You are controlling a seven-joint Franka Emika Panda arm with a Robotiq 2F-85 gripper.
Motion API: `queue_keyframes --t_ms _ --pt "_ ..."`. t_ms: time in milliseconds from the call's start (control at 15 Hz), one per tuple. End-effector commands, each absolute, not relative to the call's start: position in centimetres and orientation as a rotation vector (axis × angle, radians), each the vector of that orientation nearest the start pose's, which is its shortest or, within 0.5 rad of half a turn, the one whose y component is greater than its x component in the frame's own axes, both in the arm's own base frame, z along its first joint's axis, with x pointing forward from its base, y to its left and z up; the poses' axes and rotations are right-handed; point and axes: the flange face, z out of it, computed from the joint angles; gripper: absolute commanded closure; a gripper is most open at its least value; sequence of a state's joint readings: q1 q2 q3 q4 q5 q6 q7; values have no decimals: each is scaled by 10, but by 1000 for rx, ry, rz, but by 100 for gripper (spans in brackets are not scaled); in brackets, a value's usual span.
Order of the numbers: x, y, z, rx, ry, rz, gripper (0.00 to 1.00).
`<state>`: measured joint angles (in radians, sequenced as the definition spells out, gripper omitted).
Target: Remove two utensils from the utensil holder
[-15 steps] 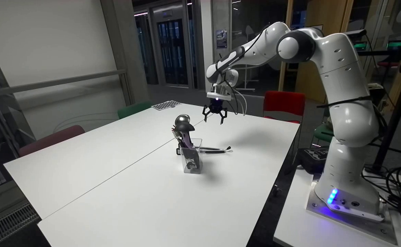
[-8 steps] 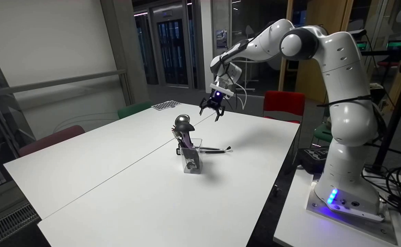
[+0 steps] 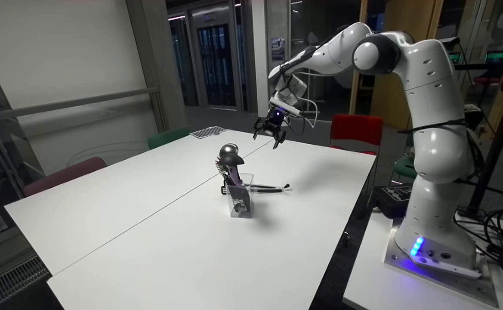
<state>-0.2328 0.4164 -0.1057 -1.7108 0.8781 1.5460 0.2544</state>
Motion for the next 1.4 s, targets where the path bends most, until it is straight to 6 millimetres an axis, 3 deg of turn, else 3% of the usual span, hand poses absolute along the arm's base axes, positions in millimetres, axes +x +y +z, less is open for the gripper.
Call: queue_keyframes --t_ms 0,400,600,1000,1333 --pt "603 -117 350 -2037 920 611 0" --pt "603 -117 350 -2036 919 611 0" --pt "614 -116 352 -2071 926 417 0" --pt "643 -102 397 -2169 1097 34 0" --pt "658 -78 421 -2187 974 -121 0"
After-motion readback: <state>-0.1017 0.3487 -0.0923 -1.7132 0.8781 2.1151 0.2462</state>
